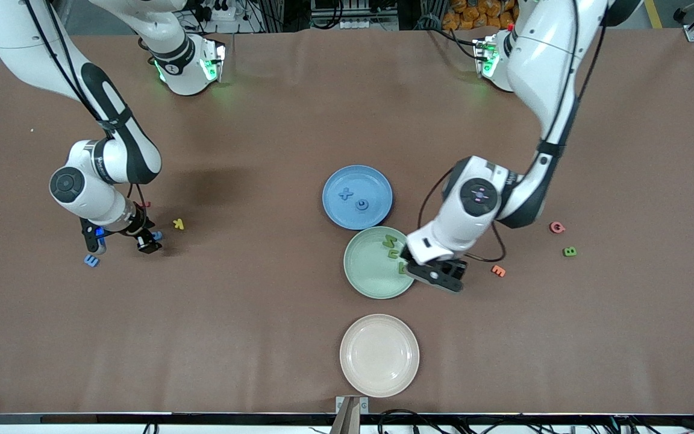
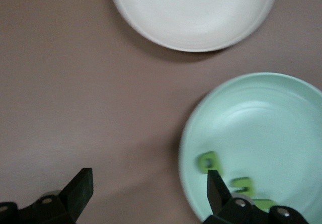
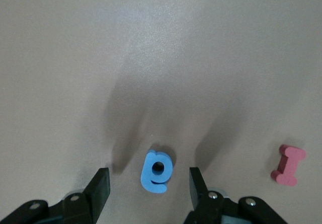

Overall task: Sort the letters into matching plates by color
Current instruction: 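Grasp blue e with the right gripper while the left gripper reaches green B, then grasp green B with the left gripper while the right gripper lifts e, then drop e on the blue plate with the right gripper while the left carries B, then drop B on the green plate with the left gripper while the right withdraws, then lower the right gripper onto blue 3 while the left gripper moves toward red letters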

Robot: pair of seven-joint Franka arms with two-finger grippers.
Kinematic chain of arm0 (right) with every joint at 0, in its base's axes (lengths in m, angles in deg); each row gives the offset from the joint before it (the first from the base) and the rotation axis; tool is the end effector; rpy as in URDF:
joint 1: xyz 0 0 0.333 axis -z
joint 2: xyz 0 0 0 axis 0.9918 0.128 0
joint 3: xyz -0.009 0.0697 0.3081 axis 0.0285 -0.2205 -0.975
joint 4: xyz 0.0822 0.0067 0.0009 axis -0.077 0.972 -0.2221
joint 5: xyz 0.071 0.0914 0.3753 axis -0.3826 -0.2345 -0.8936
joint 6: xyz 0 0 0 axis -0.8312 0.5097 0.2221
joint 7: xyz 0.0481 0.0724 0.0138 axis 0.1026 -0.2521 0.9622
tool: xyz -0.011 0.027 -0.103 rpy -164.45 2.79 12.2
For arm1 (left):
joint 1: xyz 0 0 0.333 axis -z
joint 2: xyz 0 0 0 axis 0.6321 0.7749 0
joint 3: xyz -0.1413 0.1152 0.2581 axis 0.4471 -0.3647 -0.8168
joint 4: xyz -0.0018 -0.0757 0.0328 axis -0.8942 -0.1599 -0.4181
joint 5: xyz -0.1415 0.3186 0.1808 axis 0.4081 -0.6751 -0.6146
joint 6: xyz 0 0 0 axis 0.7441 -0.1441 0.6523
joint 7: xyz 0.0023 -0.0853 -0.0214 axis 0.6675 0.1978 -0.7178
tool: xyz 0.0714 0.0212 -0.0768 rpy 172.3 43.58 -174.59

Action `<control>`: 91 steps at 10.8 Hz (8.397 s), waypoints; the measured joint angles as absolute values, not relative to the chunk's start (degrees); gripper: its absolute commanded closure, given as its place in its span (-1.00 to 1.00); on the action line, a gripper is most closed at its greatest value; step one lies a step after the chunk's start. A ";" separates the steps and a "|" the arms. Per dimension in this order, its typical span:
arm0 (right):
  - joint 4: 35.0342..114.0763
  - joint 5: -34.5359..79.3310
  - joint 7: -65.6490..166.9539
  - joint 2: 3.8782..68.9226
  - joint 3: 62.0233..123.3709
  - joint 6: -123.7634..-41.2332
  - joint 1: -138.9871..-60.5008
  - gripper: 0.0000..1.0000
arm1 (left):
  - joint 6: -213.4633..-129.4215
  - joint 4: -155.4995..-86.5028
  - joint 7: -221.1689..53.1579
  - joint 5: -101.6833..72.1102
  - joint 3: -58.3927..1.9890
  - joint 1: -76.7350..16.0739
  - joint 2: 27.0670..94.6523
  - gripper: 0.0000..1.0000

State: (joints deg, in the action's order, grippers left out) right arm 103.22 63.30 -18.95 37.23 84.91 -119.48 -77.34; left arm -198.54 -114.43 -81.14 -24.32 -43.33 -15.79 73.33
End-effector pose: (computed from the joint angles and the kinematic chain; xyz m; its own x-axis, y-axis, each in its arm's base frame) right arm 0.5480 -0.0259 0.1812 0.4345 -0.9005 0.0185 -0.9006 -0.4346 -0.0018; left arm 0.6407 -0.3136 0.2568 0.9027 -0.3682 0.2227 -0.3859 -0.9217 0.0403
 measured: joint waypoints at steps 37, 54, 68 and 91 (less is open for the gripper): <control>84.90 64.30 36.94 32.61 81.33 -99.24 -98.30 0.76 | -207.16 -140.20 -58.36 -9.75 -61.79 -30.28 65.67 -0.58; 67.28 64.30 32.03 51.43 81.62 -96.83 -126.39 -1.00 | -202.39 -137.26 -71.76 -4.17 -56.96 -23.34 63.79 1.00; 65.17 64.81 57.83 47.31 84.64 -88.92 -107.82 -1.00 | -195.44 -125.58 -119.06 -4.37 -51.10 -1.84 64.63 1.00; 76.89 64.81 118.52 46.54 84.58 -101.23 -64.37 -1.00 | -178.11 -105.13 -114.77 -23.13 -46.67 -11.17 67.41 -1.00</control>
State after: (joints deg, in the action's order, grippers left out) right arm 76.89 64.81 118.52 46.54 84.58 -101.23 -64.37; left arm -178.11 -105.13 -114.77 -23.13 -46.67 -11.17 67.41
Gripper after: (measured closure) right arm 0.000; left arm 0.000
